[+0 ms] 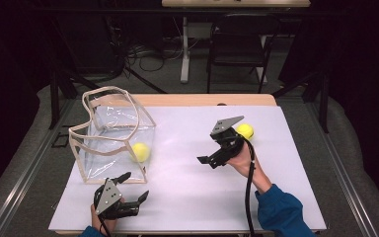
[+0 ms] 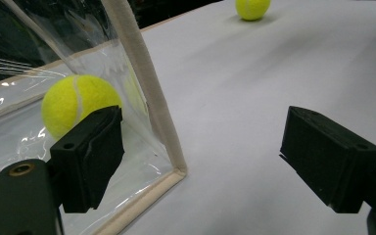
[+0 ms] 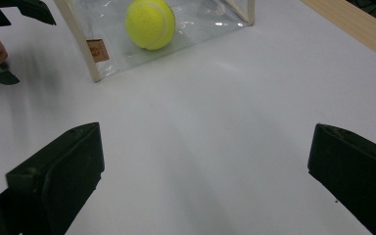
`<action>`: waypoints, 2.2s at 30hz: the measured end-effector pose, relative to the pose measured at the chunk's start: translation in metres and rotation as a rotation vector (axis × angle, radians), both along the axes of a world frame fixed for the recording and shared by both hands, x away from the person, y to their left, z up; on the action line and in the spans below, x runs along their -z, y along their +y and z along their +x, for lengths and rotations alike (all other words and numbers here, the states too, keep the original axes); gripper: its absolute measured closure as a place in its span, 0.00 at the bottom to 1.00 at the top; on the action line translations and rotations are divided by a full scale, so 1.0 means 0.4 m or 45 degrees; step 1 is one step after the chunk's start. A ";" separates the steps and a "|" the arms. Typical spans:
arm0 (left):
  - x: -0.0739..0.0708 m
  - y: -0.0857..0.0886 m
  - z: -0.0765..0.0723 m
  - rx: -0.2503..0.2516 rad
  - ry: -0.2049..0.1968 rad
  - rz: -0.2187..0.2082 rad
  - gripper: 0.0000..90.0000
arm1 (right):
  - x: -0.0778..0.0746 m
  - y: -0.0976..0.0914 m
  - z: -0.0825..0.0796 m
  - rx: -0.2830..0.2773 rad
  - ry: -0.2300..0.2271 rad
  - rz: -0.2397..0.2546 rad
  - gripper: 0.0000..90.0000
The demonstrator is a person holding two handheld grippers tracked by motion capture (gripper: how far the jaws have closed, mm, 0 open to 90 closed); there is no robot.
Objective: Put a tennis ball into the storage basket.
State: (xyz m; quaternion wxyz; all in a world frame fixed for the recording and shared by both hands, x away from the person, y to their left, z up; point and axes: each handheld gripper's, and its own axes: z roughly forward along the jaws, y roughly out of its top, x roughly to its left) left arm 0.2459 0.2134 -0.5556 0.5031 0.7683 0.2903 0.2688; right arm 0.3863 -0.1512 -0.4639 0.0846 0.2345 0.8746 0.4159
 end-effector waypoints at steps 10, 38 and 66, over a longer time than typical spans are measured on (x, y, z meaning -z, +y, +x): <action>0.000 0.000 -0.001 0.001 -0.001 0.005 0.18 | 0.051 -0.042 -0.018 0.041 0.016 -0.010 0.00; -0.002 -0.001 -0.005 0.002 -0.006 0.003 0.18 | 0.109 -0.156 -0.046 0.182 0.045 -0.026 0.00; 0.000 -0.001 -0.005 -0.002 -0.003 0.007 0.18 | 0.065 -0.235 0.027 0.335 0.028 -0.011 0.00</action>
